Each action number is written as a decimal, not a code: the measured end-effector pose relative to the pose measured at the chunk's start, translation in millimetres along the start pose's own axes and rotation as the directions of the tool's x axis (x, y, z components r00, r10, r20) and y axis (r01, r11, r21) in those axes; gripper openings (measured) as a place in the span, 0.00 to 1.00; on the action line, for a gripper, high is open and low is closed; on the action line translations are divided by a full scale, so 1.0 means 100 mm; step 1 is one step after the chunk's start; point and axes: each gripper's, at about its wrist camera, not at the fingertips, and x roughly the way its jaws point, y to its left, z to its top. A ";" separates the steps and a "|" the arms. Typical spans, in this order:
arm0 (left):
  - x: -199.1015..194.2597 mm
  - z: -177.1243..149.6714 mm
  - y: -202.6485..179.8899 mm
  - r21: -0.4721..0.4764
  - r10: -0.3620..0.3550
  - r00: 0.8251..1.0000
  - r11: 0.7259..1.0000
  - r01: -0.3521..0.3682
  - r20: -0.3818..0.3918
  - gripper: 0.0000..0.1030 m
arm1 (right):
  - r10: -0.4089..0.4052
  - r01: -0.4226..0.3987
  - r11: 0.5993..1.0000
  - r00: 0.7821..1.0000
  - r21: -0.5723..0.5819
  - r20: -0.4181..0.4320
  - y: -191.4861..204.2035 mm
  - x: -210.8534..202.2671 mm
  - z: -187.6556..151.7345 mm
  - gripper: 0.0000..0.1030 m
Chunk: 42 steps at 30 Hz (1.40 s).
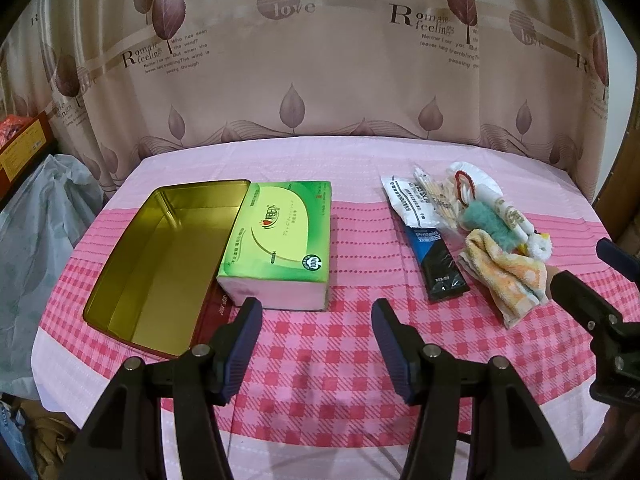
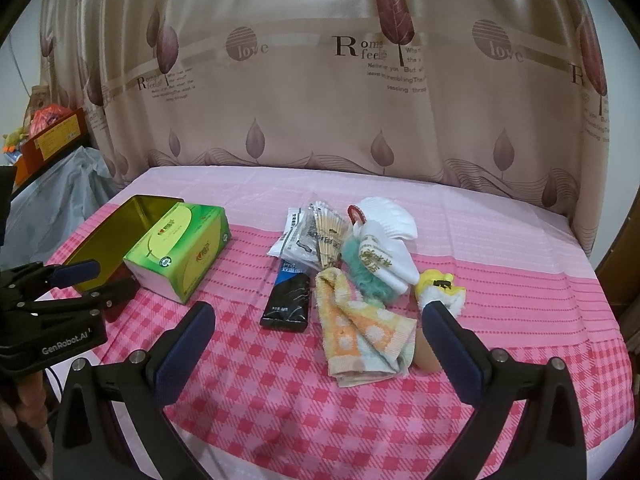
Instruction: Organize soft objects
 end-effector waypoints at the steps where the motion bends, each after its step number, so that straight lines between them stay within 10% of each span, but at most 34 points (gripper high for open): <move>1: 0.00 0.00 0.00 -0.001 0.001 1.000 1.000 -0.001 -0.001 0.57 | -0.001 0.001 1.000 1.000 0.000 -0.001 0.00 0.00 0.00 0.99; 42: 0.10 -0.05 0.00 -0.005 0.008 1.000 1.000 -0.008 -0.021 0.57 | 0.009 -0.009 1.000 1.000 0.001 -0.014 0.00 0.04 -0.03 0.95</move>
